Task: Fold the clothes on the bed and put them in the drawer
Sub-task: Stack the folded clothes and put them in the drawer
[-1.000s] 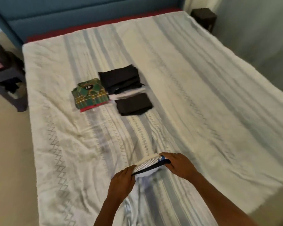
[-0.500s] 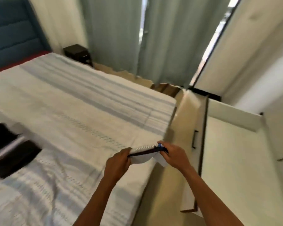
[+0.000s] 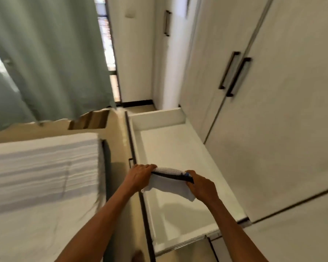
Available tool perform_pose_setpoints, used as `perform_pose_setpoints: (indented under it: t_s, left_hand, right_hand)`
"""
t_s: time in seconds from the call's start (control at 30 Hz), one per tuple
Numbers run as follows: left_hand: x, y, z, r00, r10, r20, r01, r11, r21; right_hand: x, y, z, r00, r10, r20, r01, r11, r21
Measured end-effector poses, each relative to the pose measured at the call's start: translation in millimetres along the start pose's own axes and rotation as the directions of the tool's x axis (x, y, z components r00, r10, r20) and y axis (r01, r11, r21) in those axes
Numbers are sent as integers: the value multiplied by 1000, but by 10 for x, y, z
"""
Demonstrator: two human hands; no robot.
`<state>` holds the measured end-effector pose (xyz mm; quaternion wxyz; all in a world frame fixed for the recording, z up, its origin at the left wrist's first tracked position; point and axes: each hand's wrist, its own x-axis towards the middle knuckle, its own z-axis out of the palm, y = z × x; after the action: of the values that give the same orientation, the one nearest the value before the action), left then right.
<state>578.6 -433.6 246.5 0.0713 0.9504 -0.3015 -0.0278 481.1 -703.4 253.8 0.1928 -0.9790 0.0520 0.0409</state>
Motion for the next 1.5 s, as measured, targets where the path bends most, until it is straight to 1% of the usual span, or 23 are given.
perform_pose_setpoints:
  t_s: [0.13, 0.2, 0.23, 0.27, 0.33, 0.43, 0.5, 0.53, 0.57, 0.67, 0.73, 0.77, 0.83, 0.9, 0.93, 1.0, 1.1, 1.17, 1.2, 1.23, 1.3, 1.4, 1.5]
  left_hand:
    - [688, 111, 421, 971, 172, 165, -187, 979, 80]
    - [977, 114, 641, 929, 264, 260, -292, 953, 76]
    - [1079, 85, 707, 914, 293, 282, -325, 943, 75]
    - [1216, 44, 802, 889, 340, 307, -376, 924, 65]
    - [1447, -58, 934, 850, 409, 332, -448, 893, 45]
    - [1800, -170, 1246, 738, 513, 439, -550, 834, -49]
    - [1924, -124, 1286, 697, 581, 419, -615, 786, -66]
    - [2030, -99, 1338, 655, 630, 418, -667, 741, -71]
    - [2086, -83, 1387, 632, 665, 398, -704, 708, -64]
    - [2140, -101, 1632, 574, 714, 401, -779, 627, -2]
    - [2125, -195, 1902, 503, 755, 420, -831, 556, -5]
    - [2097, -254, 2071, 452, 770, 450, -856, 516, -24]
    - [2019, -338, 2273, 354, 769, 533, -893, 448, -53]
    - [1896, -420, 2540, 293, 715, 635, -884, 455, -104]
    - [1837, -454, 2620, 286, 676, 679, -873, 476, -106]
    - [1756, -522, 2742, 293, 652, 699, -874, 479, -81]
    - [1708, -545, 2798, 294, 590, 752, -870, 492, -46]
    - [1713, -499, 2712, 266, 596, 758, -874, 481, -71]
    - [1737, -458, 2661, 279, 619, 734, -872, 483, -76]
    - [1750, -414, 2649, 310, 647, 697, -863, 499, -80]
    - [1785, -329, 2669, 374, 641, 670, -828, 556, -70]
    - [1830, -275, 2768, 401, 630, 666, -811, 582, -62]
    - [1890, -272, 2948, 388, 644, 659, -819, 568, -74]
  right_hand:
    - [-14, 468, 400, 971, 211, 113, -210, 977, -21]
    - [-23, 566, 634, 936, 320, 145, -324, 946, 8]
    - [-1, 581, 708, 930, 336, 151, -341, 940, 12]
    - [1, 571, 824, 907, 390, 161, -401, 915, 41]
    - [80, 528, 940, 872, 467, 146, -481, 874, 76]
    - [177, 467, 1115, 802, 589, 100, -597, 799, 78]
    - [198, 448, 1210, 762, 647, 22, -647, 761, 37]
    - [234, 438, 1289, 731, 682, -17, -682, 731, 26]
    - [246, 419, 1335, 718, 695, -36, -695, 719, -1]
    - [213, 328, 1558, 683, 723, -106, -729, 684, -29]
    - [194, 261, 1800, 655, 746, -122, -753, 657, -27]
    - [173, 209, 1973, 639, 765, -87, -769, 638, -34]
    - [128, 105, 2274, 608, 792, 63, -790, 611, -53]
    - [114, 25, 2557, 566, 786, 250, -799, 597, -71]
    - [116, -25, 2640, 553, 766, 328, -795, 603, -68]
    - [113, -101, 2744, 546, 722, 425, -789, 614, -29]
    - [59, -106, 2815, 554, 681, 478, -804, 588, 94]
    - [32, -79, 2826, 571, 645, 508, -795, 588, 147]
    - [39, -61, 2815, 584, 646, 493, -791, 589, 166]
    - [54, -39, 2808, 603, 675, 426, -786, 594, 171]
    - [115, 32, 2858, 610, 755, 241, -790, 602, 115]
    - [205, 185, 2992, 535, 809, 244, -838, 544, 37]
    - [253, 319, 3141, 509, 802, 311, -851, 524, 41]
